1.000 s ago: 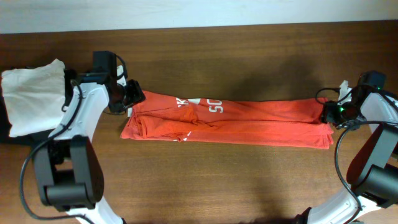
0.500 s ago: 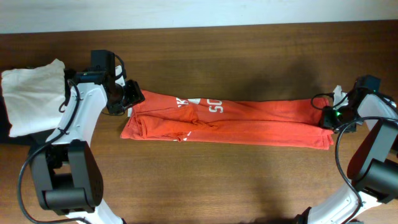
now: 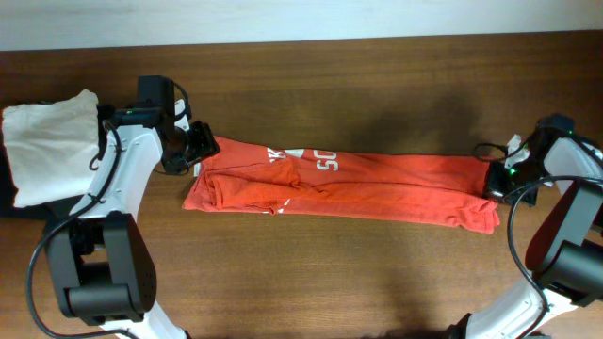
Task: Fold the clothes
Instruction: 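Fold the right end of the strip leftward with the right gripper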
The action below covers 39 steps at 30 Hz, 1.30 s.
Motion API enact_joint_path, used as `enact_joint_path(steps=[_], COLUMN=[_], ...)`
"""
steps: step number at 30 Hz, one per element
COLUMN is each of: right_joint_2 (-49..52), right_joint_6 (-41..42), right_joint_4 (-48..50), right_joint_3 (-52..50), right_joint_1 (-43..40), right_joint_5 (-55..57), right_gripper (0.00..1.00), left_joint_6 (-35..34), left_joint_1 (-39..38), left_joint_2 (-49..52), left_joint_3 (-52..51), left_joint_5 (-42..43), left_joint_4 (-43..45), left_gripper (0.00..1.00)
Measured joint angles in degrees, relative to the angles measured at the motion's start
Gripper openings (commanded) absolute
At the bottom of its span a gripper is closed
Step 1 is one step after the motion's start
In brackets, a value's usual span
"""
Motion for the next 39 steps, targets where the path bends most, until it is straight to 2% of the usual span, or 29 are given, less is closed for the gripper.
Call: enact_joint_path(steps=[7, 21, 26, 39], right_joint_2=[-0.5, -0.9, -0.9, -0.9], right_joint_6=[2.1, 10.8, 13.2, 17.1], right_joint_4=[-8.2, -8.4, -6.6, -5.2], right_joint_3=[6.7, 7.6, 7.6, 7.6], right_joint_1=[8.7, 33.3, 37.0, 39.5], right_joint_5=[-0.4, -0.9, -0.9, -0.9], right_gripper=[0.04, 0.04, 0.05, 0.05], left_joint_6=[0.0, 0.0, 0.0, 0.2], left_joint_1=[0.0, 0.0, 0.0, 0.0], left_joint_2=[0.0, 0.0, 0.0, 0.0], left_joint_3=[0.0, 0.0, 0.0, 0.0], left_joint_5=[-1.3, -1.9, -1.9, -1.9], left_joint_4=[-1.2, -1.7, -1.9, -2.2], left_gripper=[0.66, 0.66, 0.66, 0.67])
